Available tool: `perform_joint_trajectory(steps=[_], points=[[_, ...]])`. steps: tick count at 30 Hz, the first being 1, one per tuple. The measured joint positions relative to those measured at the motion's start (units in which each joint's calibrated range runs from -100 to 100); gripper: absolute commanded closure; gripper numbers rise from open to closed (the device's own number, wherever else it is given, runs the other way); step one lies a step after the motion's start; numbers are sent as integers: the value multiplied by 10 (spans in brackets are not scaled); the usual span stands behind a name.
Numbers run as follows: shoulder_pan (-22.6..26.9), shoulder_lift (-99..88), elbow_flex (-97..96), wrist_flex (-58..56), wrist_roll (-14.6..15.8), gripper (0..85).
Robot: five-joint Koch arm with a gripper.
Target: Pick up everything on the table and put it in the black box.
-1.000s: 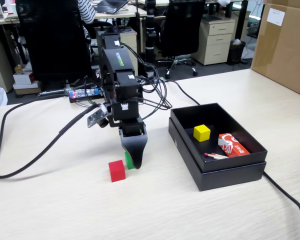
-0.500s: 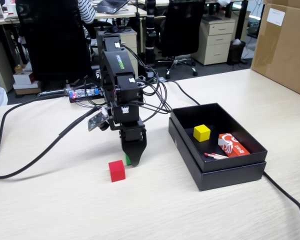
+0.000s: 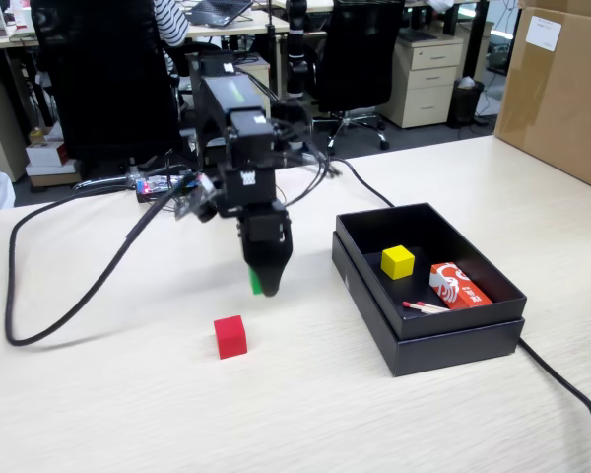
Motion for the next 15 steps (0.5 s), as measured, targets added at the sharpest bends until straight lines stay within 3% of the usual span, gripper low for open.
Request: perform_joint_trajectory(steps=[8,15], points=[[46,-139,-1,-9,16,846],[122,-154,62,-9,36,845]])
